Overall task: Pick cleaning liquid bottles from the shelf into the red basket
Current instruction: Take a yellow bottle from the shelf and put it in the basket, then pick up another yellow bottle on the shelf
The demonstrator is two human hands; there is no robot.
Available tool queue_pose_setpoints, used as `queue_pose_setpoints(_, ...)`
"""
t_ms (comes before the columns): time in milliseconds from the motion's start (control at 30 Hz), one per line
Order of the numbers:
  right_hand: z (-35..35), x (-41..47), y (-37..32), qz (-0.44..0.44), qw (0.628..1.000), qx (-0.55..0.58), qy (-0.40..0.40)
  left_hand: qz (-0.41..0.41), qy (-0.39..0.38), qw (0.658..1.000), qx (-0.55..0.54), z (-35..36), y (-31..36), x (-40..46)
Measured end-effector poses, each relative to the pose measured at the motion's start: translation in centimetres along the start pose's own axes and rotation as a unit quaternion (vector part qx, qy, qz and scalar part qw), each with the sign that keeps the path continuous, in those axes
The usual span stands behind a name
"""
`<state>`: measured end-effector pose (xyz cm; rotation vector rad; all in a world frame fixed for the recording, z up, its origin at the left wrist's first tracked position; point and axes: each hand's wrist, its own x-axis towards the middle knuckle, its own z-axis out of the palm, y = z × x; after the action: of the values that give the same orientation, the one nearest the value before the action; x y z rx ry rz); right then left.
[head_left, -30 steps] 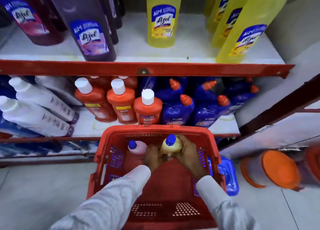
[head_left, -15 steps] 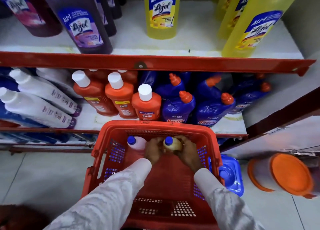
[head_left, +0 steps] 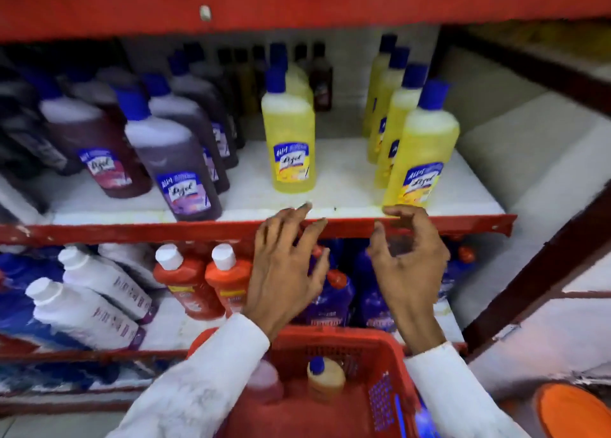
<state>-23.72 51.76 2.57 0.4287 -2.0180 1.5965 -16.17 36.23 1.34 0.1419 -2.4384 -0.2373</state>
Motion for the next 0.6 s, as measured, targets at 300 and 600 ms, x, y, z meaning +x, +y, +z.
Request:
queue_pose_setpoints(300,2.5,8.0,2.7,0.076,0.991,-0.063,0.095,-0.057,-0.129,0.989,0.045,3.5,-0.7,3.8)
queue_pose_setpoints(600,2.9,10.5,4.4,0.082,0.994,0.068,-0.009,-0.062,-0.166,0.984,0.017,4.4,-1.5,3.1)
